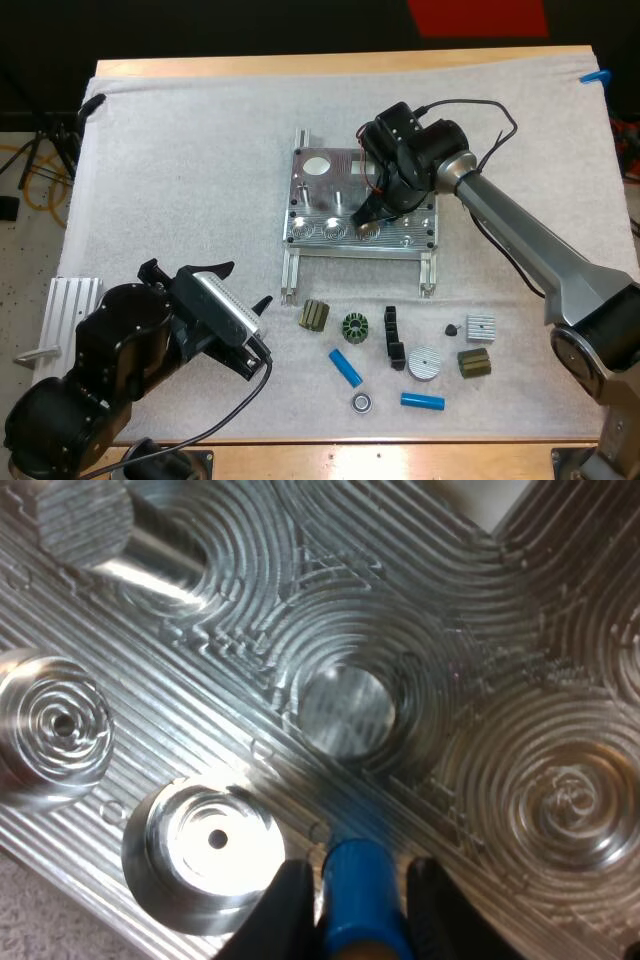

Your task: Load cells from left to right

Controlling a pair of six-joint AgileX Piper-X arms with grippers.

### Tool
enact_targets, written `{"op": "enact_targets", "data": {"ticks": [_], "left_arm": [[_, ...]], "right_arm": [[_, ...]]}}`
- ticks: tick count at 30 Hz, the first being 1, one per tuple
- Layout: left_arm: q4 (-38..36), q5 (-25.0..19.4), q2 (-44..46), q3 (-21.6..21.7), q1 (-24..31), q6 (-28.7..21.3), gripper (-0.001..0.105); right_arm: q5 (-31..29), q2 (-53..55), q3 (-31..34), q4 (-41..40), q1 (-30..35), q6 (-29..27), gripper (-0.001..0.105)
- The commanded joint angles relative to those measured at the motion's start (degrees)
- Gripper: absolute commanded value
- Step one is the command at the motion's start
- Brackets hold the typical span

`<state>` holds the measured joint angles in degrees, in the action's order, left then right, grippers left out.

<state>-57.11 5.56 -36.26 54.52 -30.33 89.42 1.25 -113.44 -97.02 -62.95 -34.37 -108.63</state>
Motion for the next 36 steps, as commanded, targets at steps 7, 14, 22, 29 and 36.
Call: {"op": "enact_targets", "data": {"ticks": [7, 14, 22, 29, 36], "left_arm": [[0.4, -0.7, -0.2, 0.1, 0.1, 0.7, 0.057], [0.5, -0.7, -0.2, 0.1, 0.1, 0.2, 0.057], [2.2, -0.7, -0.2, 0.1, 0.1, -4.8, 0.057], [2.2, -0.7, -0.2, 0.1, 0.1, -9.2, 0.057], [2.0, 5.9, -0.6, 0.1, 0.1, -13.9, 0.057]], "right_arm": [[-0.7, -0.8, 0.4, -0.5, 0.0, 0.5, 0.074], [-0.7, 2.7, -0.3, -0.5, 0.0, 0.5, 0.089], [-0.7, 13.3, -0.3, -1.4, 0.0, 0.5, 0.089], [-0.7, 23.8, -0.3, -5.5, 0.0, 0.5, 0.089], [-0.7, 37.0, 7.2, -6.3, 0.0, 2.3, 0.089]]}}
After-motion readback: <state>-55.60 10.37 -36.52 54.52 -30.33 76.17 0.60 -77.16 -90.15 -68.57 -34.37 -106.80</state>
